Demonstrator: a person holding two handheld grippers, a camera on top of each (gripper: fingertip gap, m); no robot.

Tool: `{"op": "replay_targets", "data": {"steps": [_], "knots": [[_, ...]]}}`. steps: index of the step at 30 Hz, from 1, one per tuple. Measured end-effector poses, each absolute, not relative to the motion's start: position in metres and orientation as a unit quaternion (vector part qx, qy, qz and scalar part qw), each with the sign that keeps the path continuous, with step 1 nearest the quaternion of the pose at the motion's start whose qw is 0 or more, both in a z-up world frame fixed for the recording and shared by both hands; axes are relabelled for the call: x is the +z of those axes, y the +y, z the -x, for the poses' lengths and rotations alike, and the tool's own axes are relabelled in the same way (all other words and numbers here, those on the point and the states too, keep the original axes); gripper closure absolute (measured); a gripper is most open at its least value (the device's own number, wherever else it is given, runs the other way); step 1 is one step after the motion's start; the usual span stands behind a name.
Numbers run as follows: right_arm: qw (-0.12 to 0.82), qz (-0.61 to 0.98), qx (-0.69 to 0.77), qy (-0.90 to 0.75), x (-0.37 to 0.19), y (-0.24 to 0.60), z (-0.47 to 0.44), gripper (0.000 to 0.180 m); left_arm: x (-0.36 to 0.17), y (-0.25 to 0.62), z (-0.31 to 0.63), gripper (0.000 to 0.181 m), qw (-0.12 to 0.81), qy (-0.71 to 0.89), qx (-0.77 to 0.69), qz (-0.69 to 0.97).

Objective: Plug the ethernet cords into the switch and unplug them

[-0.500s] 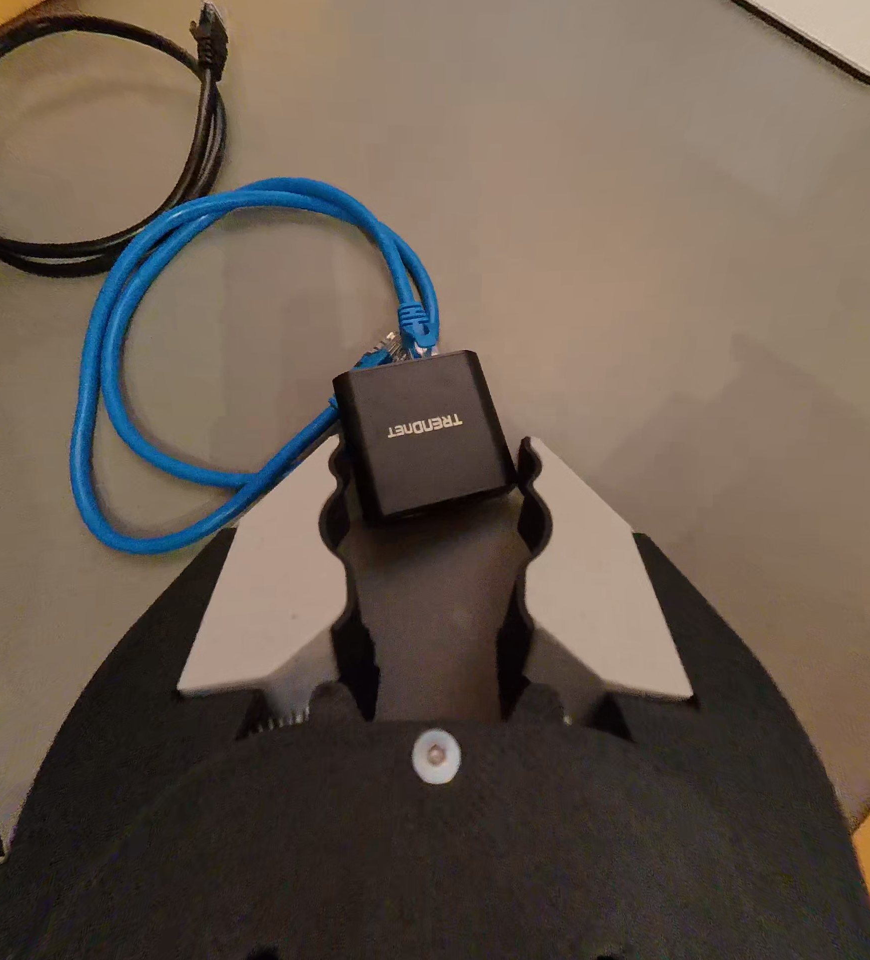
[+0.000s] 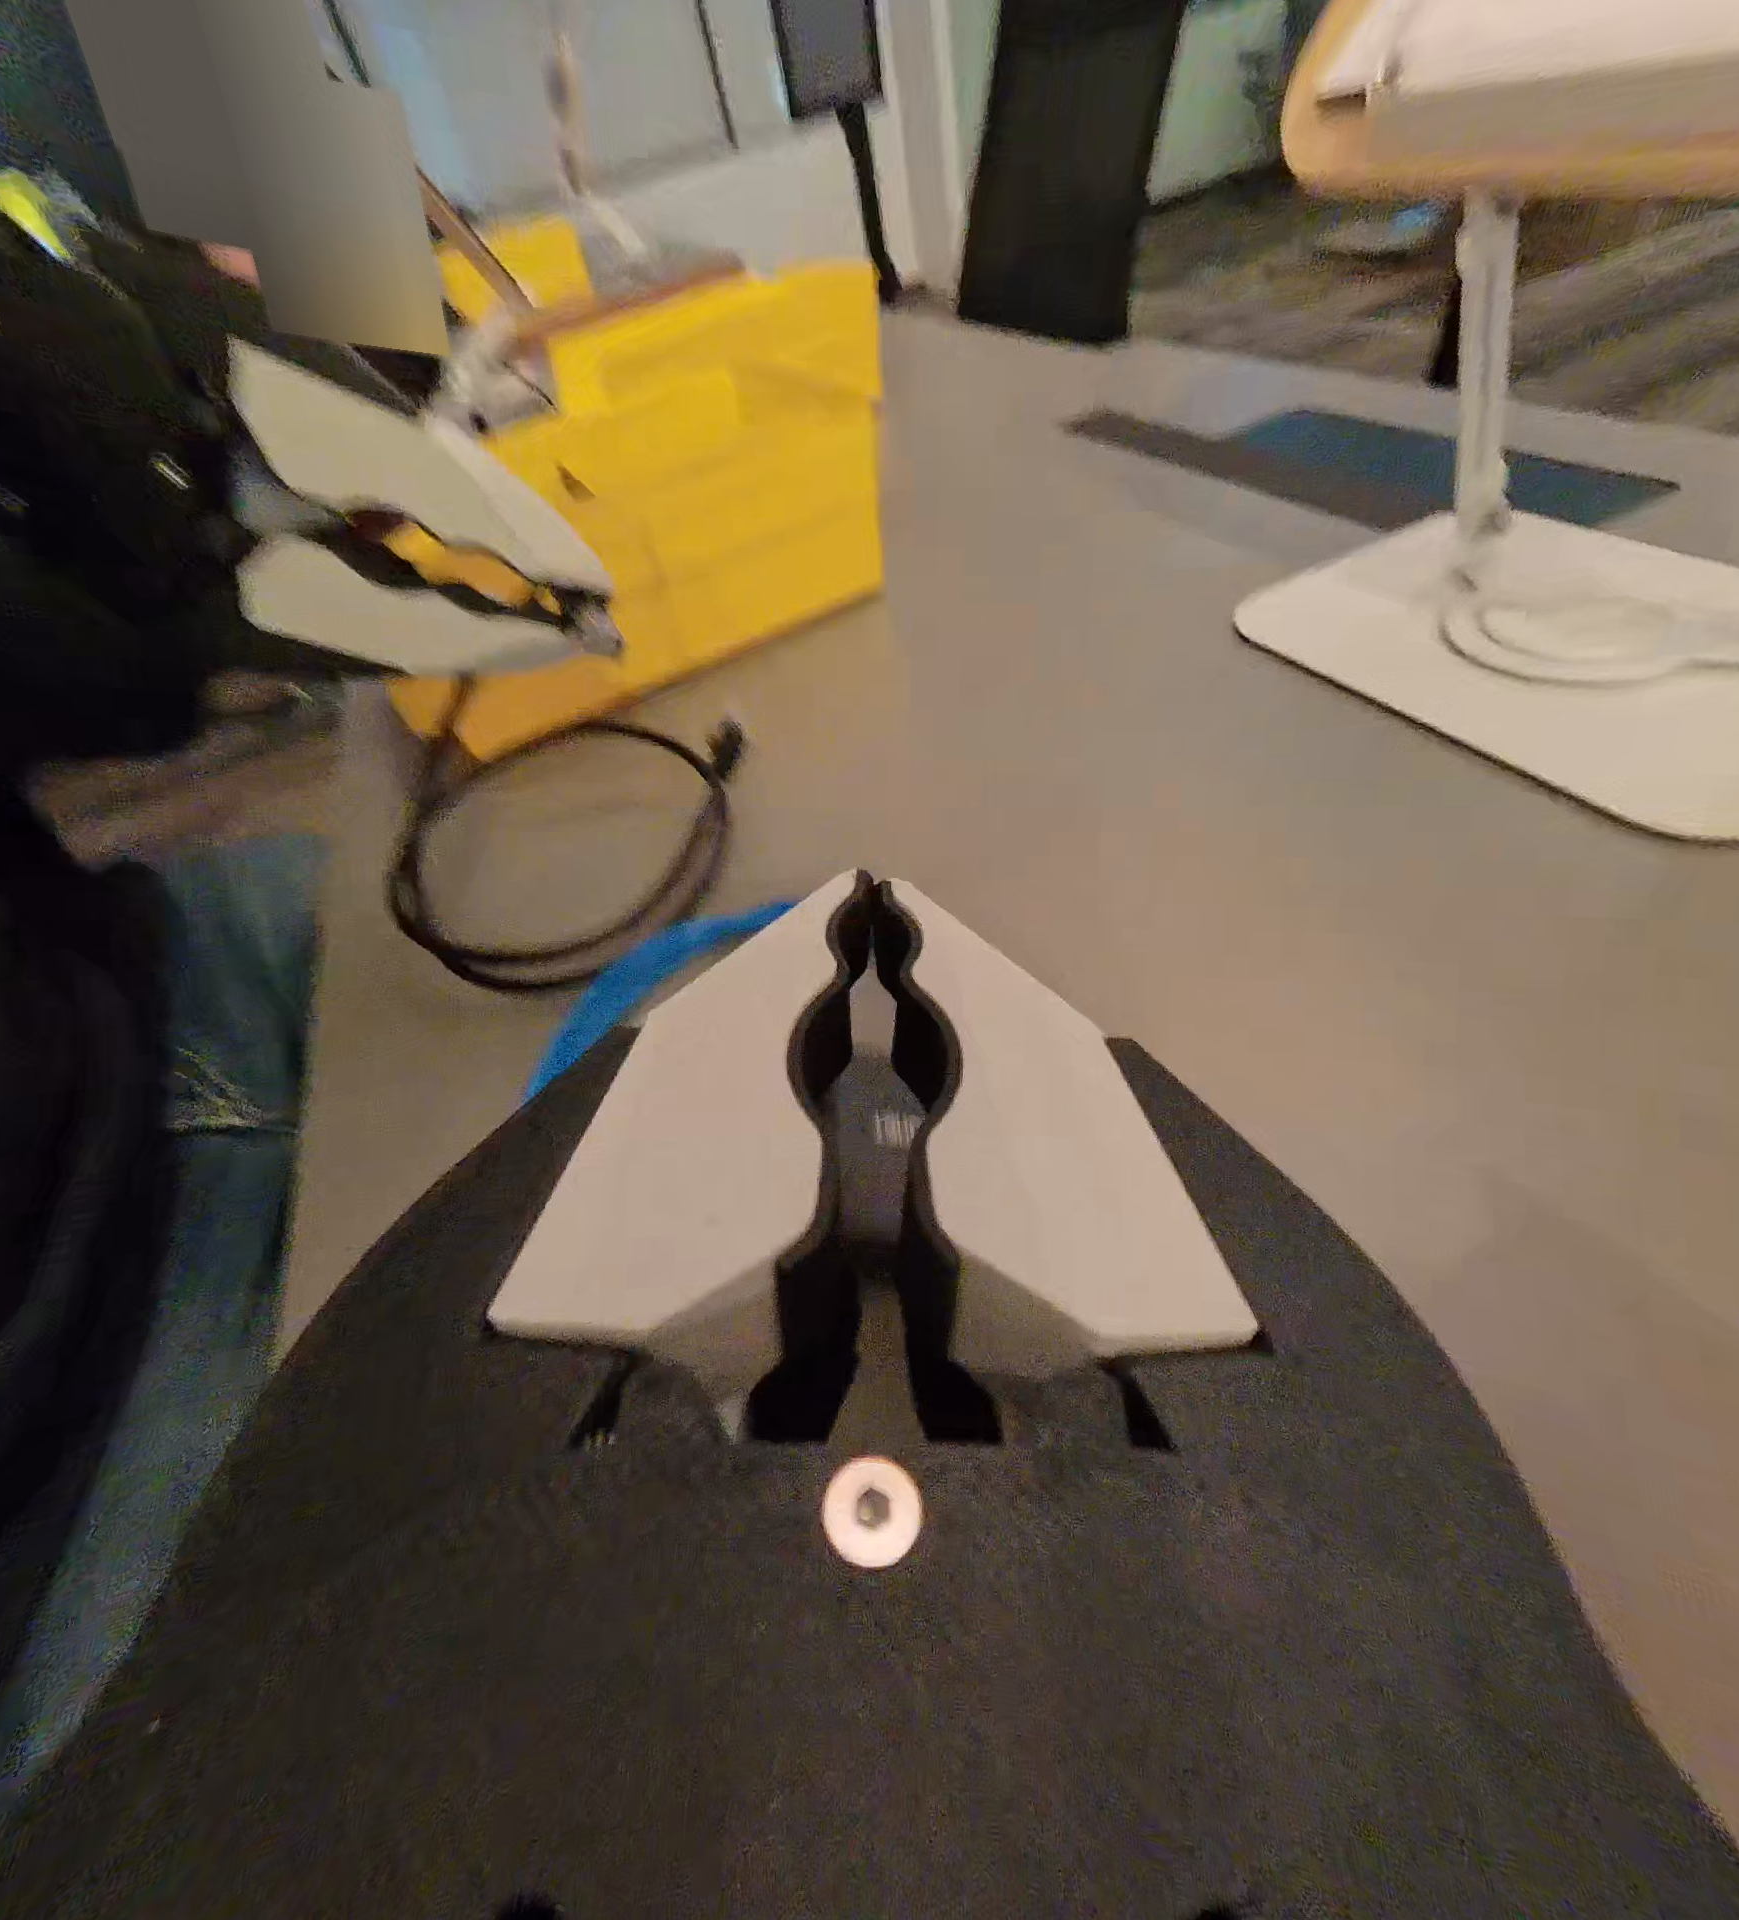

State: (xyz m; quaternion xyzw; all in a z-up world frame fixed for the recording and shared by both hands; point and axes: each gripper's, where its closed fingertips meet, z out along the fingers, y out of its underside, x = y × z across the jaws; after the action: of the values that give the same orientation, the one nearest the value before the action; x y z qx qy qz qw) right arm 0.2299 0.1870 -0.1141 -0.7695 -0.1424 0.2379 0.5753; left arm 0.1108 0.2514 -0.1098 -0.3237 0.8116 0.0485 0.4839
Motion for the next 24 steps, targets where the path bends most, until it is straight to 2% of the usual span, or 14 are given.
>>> {"op": "replay_targets", "data": {"steps": [1,2,4,5,7,10,14,18,24], "knots": [[0.579,0.759,0.262,-0.140,-0.104,0.187,-0.229,0.167,-0.108,0.249,-0.112,0.173,0.484,0.811,0.044,0.325],[0.561,0.780,0.228,-0.159,-0.111,0.190,-0.231,0.180,-0.106,0.246,-0.114,0.172,0.485,0.812,0.039,0.323],[0.512,0.825,0.159,-0.180,-0.132,0.191,-0.237,0.180,-0.105,0.245,-0.114,0.173,0.486,0.813,0.046,0.317],[0.509,0.827,0.162,-0.174,-0.133,0.189,-0.236,0.175,-0.106,0.245,-0.114,0.173,0.485,0.813,0.044,0.319],[0.483,0.847,0.141,-0.170,-0.146,0.178,-0.238,0.145,-0.111,0.246,-0.112,0.173,0.479,0.816,0.041,0.322],[0.443,0.881,0.082,-0.145,-0.171,0.158,-0.249,0.118,-0.120,0.248,-0.111,0.172,0.469,0.820,0.038,0.326],[0.374,0.920,0.067,-0.100,-0.217,0.136,-0.260,0.099,-0.128,0.244,-0.112,0.172,0.461,0.826,0.034,0.322],[0.395,0.912,0.060,-0.095,-0.227,0.137,-0.267,0.118,-0.131,0.242,-0.113,0.172,0.458,0.829,0.033,0.320],[0.398,0.903,0.101,-0.128,-0.224,0.144,-0.255,0.119,-0.135,0.241,-0.114,0.172,0.452,0.832,0.029,0.320]]}}
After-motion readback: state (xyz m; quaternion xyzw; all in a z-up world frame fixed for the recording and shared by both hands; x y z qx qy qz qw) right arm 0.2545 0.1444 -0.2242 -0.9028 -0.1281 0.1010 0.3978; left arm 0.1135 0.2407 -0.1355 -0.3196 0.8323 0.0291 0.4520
